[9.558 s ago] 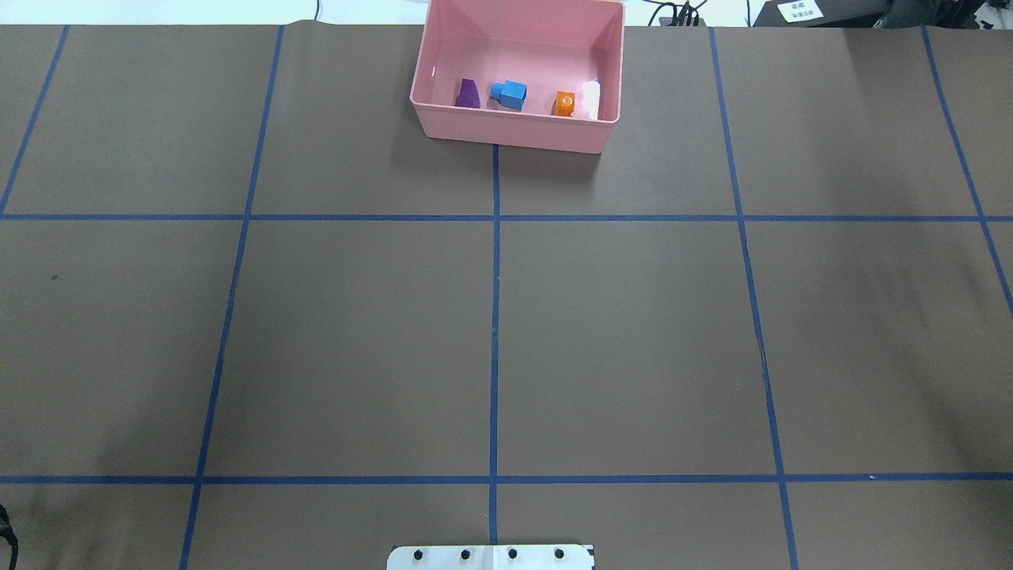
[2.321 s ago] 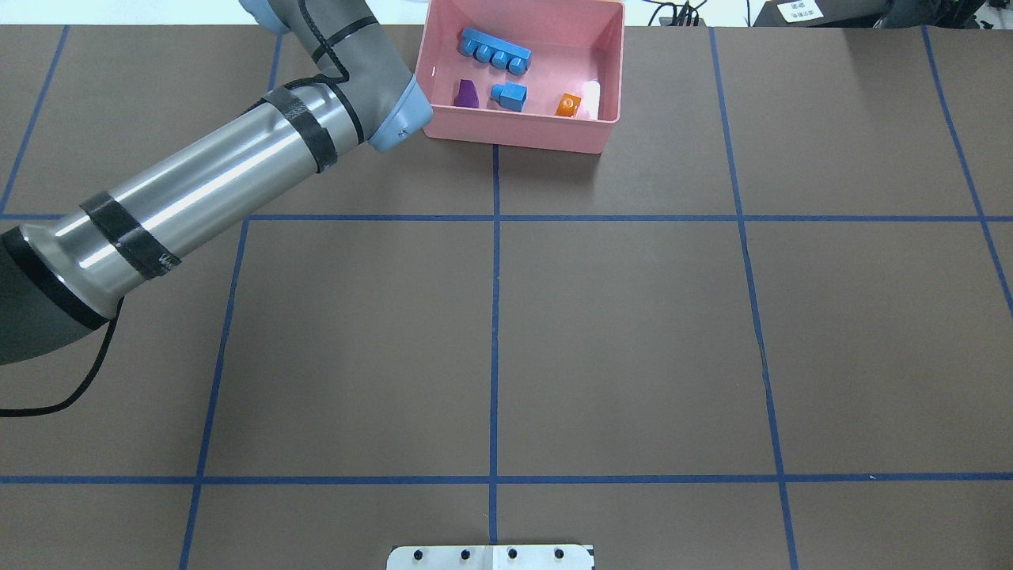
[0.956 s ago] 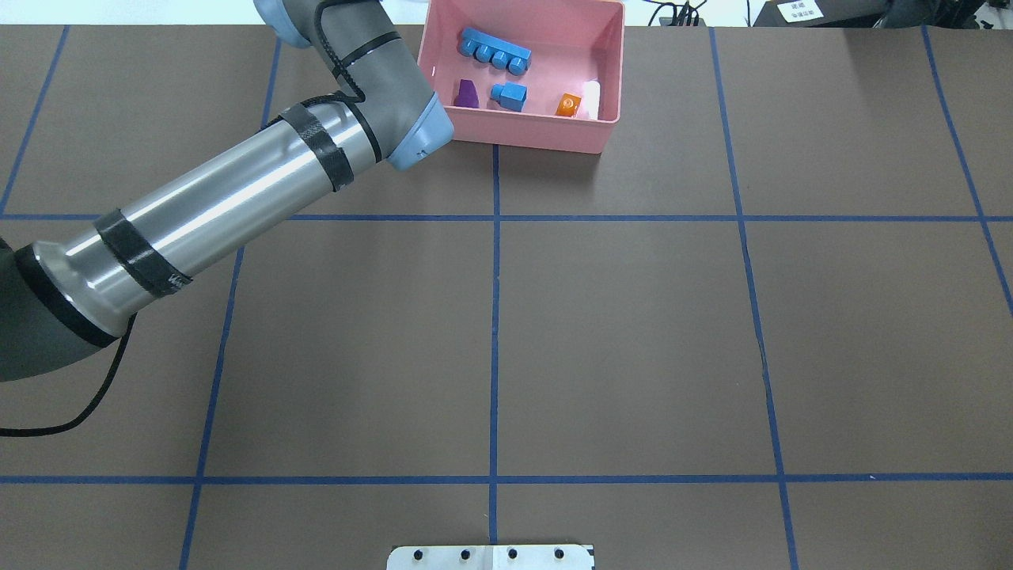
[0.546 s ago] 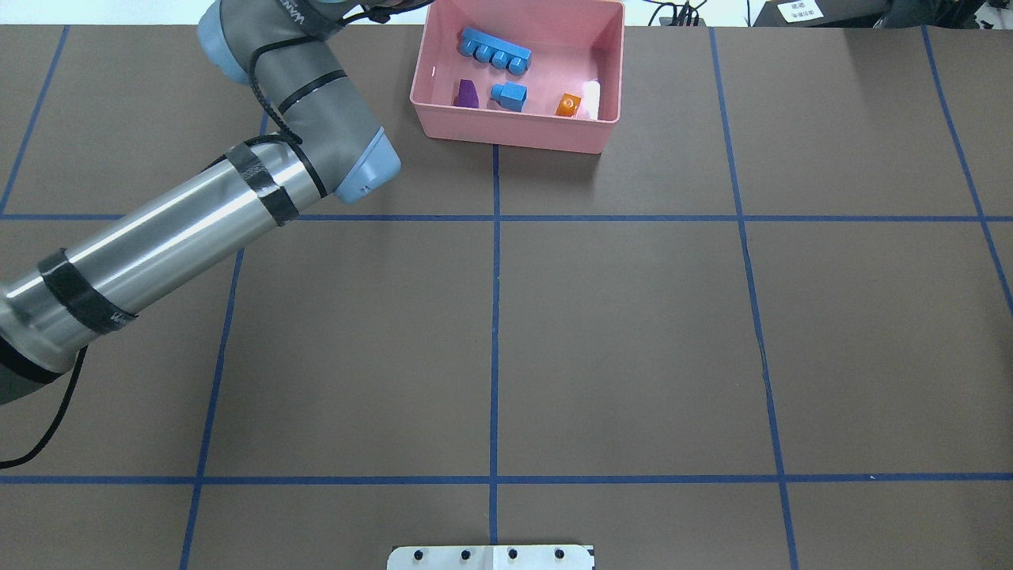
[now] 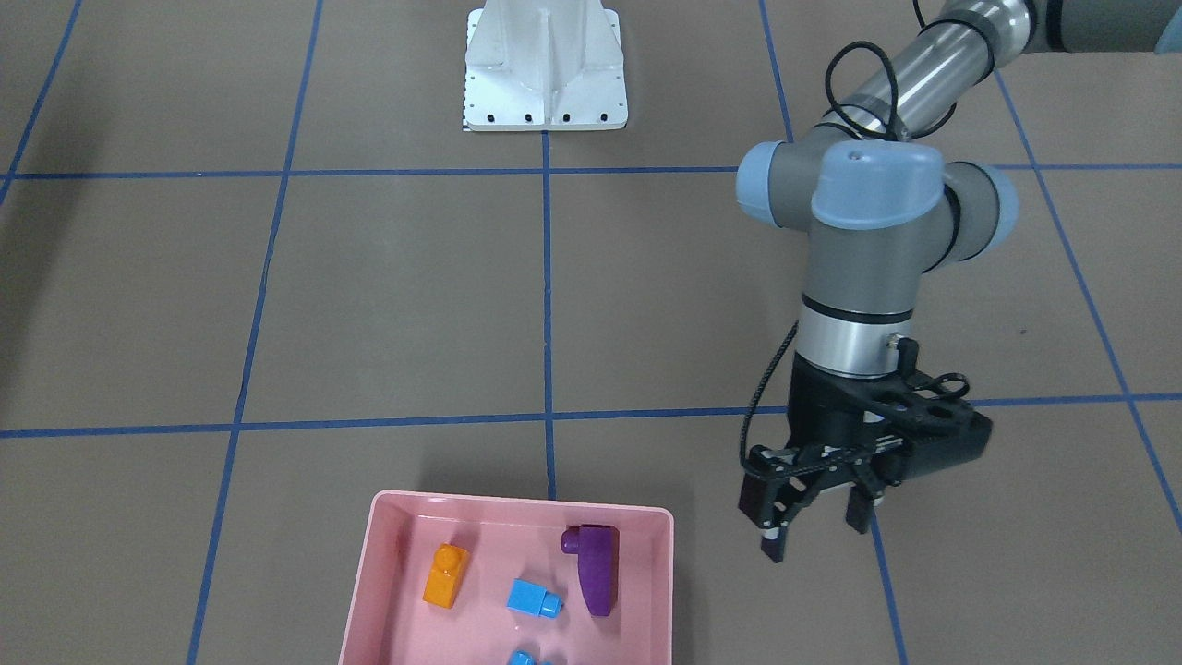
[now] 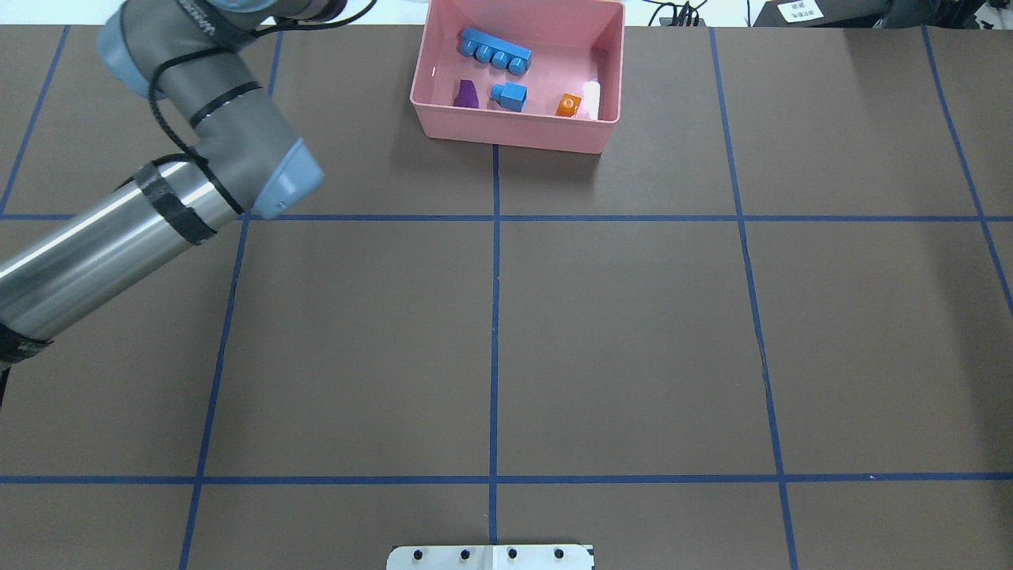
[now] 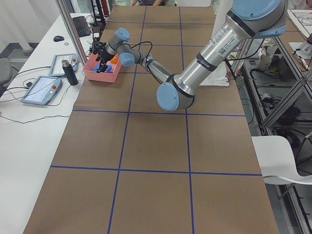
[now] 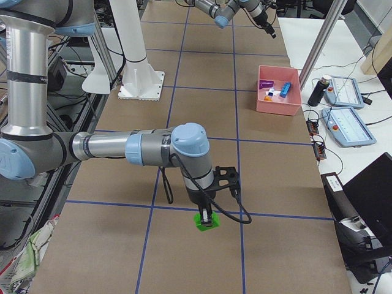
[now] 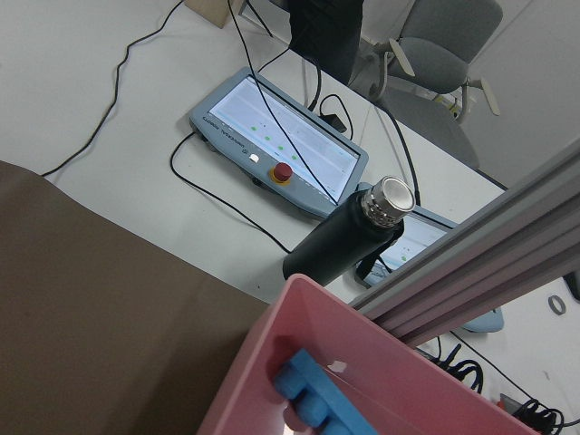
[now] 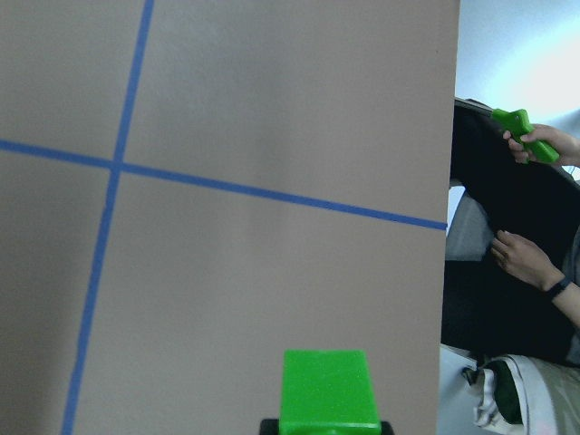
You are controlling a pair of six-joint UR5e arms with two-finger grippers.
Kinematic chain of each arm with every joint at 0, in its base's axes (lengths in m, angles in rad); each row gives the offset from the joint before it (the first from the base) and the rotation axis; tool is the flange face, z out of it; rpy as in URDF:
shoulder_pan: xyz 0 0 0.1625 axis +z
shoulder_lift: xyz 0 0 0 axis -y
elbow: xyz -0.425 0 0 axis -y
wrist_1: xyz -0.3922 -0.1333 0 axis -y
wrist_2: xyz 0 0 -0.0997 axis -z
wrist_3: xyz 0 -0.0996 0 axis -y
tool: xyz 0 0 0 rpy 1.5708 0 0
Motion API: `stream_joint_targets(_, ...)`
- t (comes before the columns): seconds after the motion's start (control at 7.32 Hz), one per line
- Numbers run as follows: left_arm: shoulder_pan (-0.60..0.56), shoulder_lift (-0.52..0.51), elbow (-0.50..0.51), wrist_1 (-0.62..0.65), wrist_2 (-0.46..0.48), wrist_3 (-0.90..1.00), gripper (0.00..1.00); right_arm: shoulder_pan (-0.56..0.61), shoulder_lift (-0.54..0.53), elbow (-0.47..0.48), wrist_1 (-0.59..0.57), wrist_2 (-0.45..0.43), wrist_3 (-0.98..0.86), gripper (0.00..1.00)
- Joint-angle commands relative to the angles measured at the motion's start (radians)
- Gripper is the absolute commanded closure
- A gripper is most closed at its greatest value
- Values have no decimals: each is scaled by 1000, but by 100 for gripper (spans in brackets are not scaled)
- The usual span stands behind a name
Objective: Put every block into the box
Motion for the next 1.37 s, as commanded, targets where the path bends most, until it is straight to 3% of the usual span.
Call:
stream_joint_targets(0.0,-77,236,-186,89,-3,303,0,-108,183,4,2,103,223,100)
stream_joint_targets(0.14,-97,363,-252,91,-3,444,0,-163,269,8,4,140,293,100)
stream_joint_targets(0.41,-171,509,-276,88,-1,692,0,-336,476,7,4,151,625,100)
stream_joint_targets(0.55,-173,527,-270,89,0,697,0,-450,610,-15,4,130,771,100)
stream_joint_targets(0.82,-171,542,-249,92,-5,697,0,-578,779,-114,46,76,800,100)
stream_joint_targets(0.96,-174,544,-238,92,-5,694,0,-645,793,-146,104,11,829,100)
stream_joint_targets(1.23,-173,565,-229,80,-1,706,0,-786,916,-360,331,-144,1020,100)
